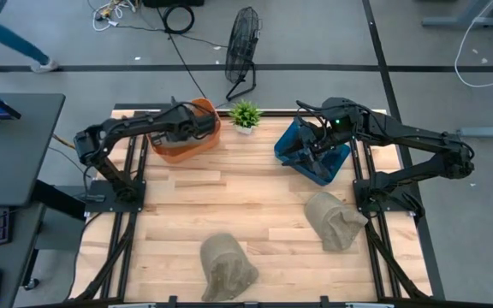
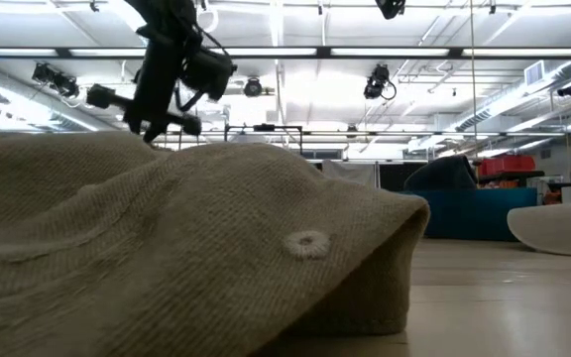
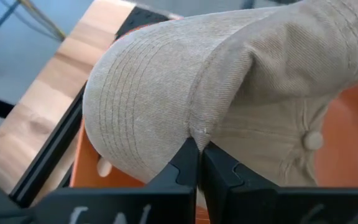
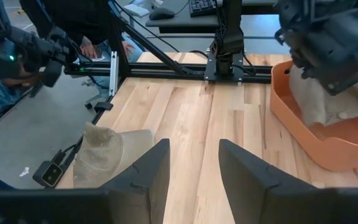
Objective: Pick & Place hat
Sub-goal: Put the top brown cap into the orange bin
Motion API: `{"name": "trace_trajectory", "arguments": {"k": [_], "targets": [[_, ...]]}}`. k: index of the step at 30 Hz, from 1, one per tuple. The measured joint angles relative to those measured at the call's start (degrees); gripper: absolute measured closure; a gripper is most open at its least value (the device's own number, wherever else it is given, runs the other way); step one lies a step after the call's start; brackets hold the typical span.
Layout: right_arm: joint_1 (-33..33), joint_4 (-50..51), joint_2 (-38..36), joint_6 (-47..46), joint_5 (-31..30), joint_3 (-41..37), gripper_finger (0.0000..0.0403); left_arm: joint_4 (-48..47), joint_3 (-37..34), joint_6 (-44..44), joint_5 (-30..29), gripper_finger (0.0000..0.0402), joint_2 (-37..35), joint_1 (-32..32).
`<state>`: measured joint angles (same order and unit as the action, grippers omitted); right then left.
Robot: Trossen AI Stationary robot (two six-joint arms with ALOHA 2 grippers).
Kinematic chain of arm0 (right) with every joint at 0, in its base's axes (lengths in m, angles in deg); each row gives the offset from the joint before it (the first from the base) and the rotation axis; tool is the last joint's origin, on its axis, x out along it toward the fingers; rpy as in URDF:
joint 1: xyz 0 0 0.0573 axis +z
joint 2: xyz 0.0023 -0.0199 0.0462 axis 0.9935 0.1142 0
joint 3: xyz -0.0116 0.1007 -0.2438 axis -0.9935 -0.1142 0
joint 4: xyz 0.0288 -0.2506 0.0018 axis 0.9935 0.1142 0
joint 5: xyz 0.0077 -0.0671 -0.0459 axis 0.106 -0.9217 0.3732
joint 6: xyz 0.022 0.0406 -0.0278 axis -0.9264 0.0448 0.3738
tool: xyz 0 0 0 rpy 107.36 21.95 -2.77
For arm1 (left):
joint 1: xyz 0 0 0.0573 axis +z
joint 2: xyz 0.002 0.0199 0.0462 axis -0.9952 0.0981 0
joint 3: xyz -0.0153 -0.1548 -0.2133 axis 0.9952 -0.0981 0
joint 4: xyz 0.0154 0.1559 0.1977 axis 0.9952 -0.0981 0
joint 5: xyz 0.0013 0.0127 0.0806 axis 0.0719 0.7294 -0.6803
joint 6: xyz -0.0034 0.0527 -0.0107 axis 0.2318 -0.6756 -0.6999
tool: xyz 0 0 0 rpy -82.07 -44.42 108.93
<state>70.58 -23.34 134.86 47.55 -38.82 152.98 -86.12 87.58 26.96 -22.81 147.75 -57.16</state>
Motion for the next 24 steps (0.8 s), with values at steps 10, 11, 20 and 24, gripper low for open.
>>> {"name": "trace_trajectory", "arguments": {"k": [10,11,20,24], "targets": [[0.00,0.13,0.00,0.06,0.00,0.00,0.0263,1.32,-7.22,0.02,4.75,0.0390,0.00,-0.87],[0.00,0.13,0.00,0.21,0.00,0.00,0.0263,1.33,-7.35,-0.55,5.68,0.0390,0.00,-0.86],[0.00,0.84,0.00,0.43,-0.02,0.00,0.0263,2.86,-7.35,-8.37,12.63,0.0341,0.00,1.53],[0.02,1.64,0.00,0.43,0.00,0.00,0.0263,2.43,-6.99,-9.36,13.44,0.0296,0.02,2.39]]}}
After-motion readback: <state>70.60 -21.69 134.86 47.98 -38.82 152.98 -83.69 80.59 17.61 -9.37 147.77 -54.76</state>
